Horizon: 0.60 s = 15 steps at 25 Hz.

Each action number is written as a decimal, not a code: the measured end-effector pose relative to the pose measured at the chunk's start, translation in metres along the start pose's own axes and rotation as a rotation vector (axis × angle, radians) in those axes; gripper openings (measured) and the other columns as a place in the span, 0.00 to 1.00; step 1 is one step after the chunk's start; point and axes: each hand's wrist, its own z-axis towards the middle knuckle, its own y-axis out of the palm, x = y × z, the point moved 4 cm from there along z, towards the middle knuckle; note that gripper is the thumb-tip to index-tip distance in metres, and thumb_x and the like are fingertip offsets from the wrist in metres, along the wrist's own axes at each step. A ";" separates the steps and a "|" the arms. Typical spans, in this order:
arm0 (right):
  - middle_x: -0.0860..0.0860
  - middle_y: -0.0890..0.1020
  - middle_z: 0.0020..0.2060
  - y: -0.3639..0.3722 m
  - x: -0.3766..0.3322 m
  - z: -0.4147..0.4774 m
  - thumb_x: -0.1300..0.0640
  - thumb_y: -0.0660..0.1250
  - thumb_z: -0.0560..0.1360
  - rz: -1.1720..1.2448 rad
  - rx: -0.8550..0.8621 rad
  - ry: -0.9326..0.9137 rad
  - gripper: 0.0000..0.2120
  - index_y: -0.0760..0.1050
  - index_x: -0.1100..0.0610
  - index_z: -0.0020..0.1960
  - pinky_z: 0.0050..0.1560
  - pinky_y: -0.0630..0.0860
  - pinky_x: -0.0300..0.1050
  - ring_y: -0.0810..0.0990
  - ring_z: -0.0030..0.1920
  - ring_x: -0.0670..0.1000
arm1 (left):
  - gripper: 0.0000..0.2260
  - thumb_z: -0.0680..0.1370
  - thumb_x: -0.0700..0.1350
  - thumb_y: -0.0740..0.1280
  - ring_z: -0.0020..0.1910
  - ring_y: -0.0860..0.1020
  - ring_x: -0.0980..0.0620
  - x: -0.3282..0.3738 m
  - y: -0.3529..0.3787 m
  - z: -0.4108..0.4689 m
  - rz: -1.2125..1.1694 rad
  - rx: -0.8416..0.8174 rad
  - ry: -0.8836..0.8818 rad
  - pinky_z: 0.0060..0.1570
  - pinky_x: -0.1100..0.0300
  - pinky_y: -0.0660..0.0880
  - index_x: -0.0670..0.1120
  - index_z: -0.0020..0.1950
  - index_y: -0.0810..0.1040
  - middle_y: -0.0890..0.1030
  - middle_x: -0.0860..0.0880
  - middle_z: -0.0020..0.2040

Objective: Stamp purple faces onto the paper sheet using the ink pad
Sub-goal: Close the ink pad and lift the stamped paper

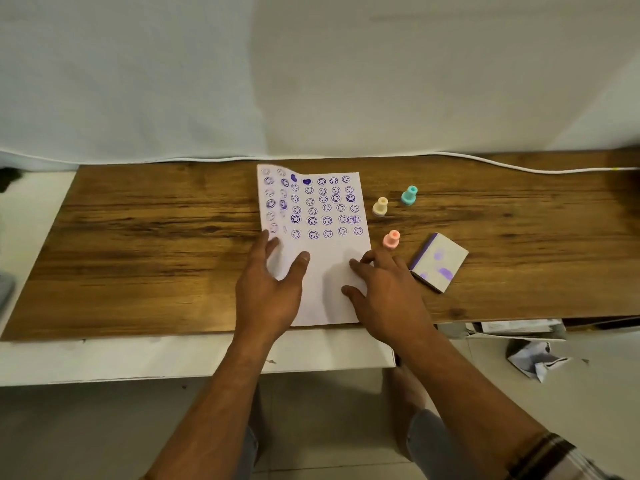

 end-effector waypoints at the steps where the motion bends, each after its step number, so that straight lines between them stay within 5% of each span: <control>1: 0.51 0.74 0.70 0.000 0.000 0.000 0.44 0.69 0.80 0.004 -0.006 0.002 0.26 0.73 0.51 0.75 0.64 0.75 0.51 0.71 0.67 0.55 | 0.31 0.75 0.53 0.75 0.66 0.76 0.58 -0.001 -0.003 0.004 -0.136 0.024 -0.047 0.61 0.57 0.76 0.55 0.76 0.69 0.77 0.60 0.69; 3: 0.51 0.73 0.71 0.001 0.002 0.000 0.44 0.69 0.80 0.014 -0.016 0.000 0.26 0.73 0.51 0.76 0.65 0.74 0.51 0.70 0.68 0.55 | 0.27 0.74 0.47 0.78 0.59 0.84 0.52 -0.011 -0.006 0.012 -0.384 0.033 -0.198 0.56 0.49 0.82 0.53 0.71 0.74 0.83 0.55 0.63; 5: 0.51 0.73 0.71 0.001 0.003 0.000 0.44 0.69 0.80 0.016 -0.017 -0.008 0.26 0.73 0.51 0.75 0.64 0.74 0.50 0.70 0.67 0.55 | 0.19 0.74 0.43 0.77 0.53 0.86 0.47 -0.022 -0.009 0.019 -0.366 0.047 -0.295 0.56 0.44 0.82 0.48 0.65 0.80 0.87 0.50 0.57; 11: 0.49 0.77 0.69 0.001 0.005 -0.001 0.44 0.70 0.79 0.099 0.022 0.030 0.24 0.76 0.50 0.73 0.60 0.77 0.50 0.74 0.64 0.54 | 0.11 0.77 0.39 0.72 0.50 0.85 0.45 -0.036 -0.020 0.025 -0.102 0.093 -0.239 0.56 0.50 0.81 0.46 0.58 0.85 0.87 0.49 0.50; 15: 0.47 0.80 0.66 -0.006 0.009 0.002 0.44 0.72 0.78 0.346 0.114 0.234 0.23 0.76 0.47 0.71 0.54 0.82 0.51 0.80 0.60 0.51 | 0.08 0.77 0.38 0.72 0.42 0.85 0.54 -0.042 -0.027 0.032 -0.266 0.083 -0.265 0.40 0.60 0.80 0.48 0.54 0.85 0.86 0.56 0.45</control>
